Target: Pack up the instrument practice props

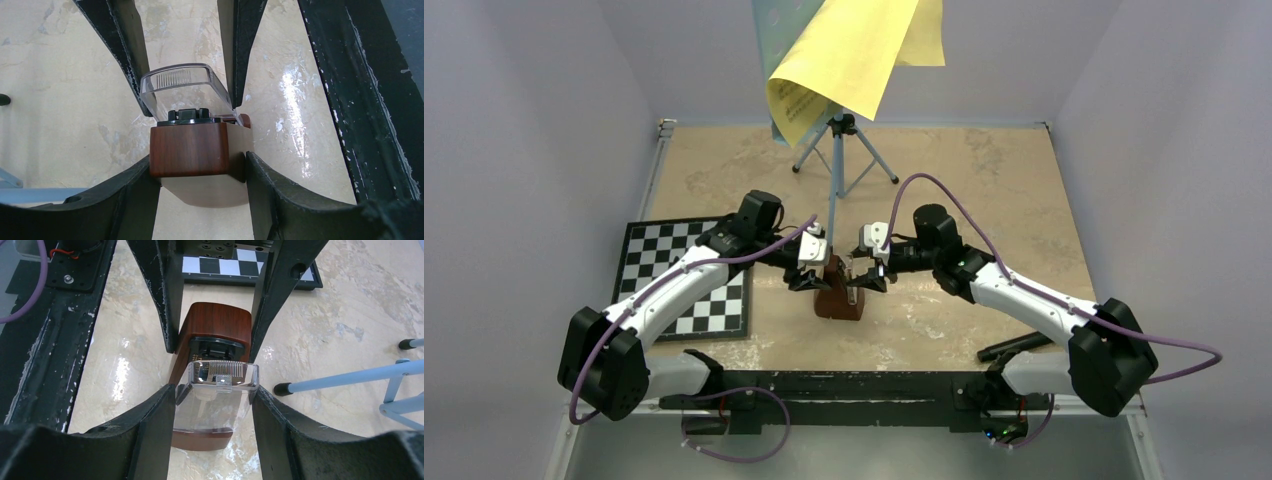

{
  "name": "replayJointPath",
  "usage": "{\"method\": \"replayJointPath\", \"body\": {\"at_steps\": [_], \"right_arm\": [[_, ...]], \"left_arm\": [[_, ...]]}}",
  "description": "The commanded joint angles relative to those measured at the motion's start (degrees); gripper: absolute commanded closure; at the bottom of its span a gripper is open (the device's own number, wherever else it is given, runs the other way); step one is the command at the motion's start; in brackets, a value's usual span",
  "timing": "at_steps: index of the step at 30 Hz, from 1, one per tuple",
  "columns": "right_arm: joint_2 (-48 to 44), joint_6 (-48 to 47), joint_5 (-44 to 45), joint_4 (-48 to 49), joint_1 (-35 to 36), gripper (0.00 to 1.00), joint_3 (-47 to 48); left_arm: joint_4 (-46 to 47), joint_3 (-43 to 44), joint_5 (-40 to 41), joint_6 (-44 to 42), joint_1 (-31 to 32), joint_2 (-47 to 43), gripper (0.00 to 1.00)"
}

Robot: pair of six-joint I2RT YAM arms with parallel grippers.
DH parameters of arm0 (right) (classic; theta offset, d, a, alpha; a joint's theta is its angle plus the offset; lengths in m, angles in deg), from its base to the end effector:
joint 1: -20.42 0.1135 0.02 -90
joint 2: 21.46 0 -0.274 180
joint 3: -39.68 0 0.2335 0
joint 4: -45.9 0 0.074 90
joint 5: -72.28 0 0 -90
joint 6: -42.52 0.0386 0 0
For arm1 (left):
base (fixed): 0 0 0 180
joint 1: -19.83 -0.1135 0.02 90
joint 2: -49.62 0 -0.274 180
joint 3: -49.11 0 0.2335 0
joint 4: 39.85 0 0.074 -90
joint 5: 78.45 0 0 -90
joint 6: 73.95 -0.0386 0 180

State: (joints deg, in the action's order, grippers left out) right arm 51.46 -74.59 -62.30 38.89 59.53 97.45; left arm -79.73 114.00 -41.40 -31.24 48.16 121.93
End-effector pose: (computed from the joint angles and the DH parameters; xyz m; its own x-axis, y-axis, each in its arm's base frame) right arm 0.1838 0.1843 0.2761 0.1741 -0.2768 -0.9450 -0.9823 0.0185 -0.1864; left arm 0.1916 -0.1383 0.2729 0.1214 0.4375 -0.8910 0.9924 -0.0708 0.1005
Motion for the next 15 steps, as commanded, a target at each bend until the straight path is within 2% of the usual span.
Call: {"method": "replayJointPath", "body": {"at_steps": [1, 15], "right_arm": [[0.6, -2.7, -1.5, -1.6, 0.3, 1.0, 0.6], [3.1, -3.2, -2.7, -5.2, 1.4, 1.0, 3.6]], "left_arm": [[0.3, -1.5, 5.6, -1.7, 0.6, 2.1, 1.0], [1.3, -1.1, 5.7, -0.4, 1.1, 3.0, 1.0]]}}
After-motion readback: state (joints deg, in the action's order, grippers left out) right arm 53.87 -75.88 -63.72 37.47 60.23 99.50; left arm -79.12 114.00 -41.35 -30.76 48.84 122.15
